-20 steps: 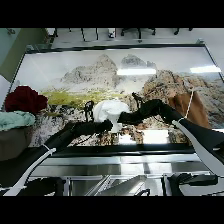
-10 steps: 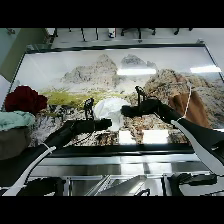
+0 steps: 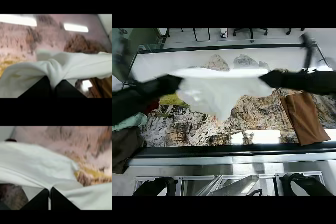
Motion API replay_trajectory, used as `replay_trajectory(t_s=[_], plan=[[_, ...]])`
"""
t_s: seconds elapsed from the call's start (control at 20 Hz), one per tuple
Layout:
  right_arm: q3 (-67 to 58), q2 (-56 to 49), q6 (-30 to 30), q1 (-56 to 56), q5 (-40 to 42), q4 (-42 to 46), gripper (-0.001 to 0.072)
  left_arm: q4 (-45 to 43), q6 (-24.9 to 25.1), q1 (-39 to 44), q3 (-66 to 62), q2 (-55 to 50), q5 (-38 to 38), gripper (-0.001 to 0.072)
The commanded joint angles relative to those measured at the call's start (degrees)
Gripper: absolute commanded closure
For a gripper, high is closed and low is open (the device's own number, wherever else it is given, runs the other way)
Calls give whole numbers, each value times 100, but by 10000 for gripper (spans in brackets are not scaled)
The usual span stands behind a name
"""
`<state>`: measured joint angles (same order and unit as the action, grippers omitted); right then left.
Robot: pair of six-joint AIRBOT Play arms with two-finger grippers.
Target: Fold the shirts.
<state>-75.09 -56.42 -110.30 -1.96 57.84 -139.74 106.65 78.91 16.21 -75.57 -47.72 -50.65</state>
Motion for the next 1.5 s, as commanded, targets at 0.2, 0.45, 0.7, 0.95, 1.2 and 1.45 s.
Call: replay_trajectory(t_s=[0.2,0.45,0.7,0.95,1.2,1.45], plan=[[-2509,1276,-293,177,367,374,691,-157,164,-284,-2264,634,-1303,693],[-2039,745,-57,175,1655,382,691,-138,310,-284,-2151,-24,-2529,692],[442,44,-81,175,1580,337,690,-17,623,-101,-396,-1207,-1980,692],[2376,-1401,-98,177,-273,348,689,170,717,236,321,-3185,275,692],[1705,-2800,-96,236,-903,306,689,756,715,59,-1110,-4846,116,484],[691,-2876,-94,802,-605,323,633,756,601,-533,-2352,-4955,-2114,7]])
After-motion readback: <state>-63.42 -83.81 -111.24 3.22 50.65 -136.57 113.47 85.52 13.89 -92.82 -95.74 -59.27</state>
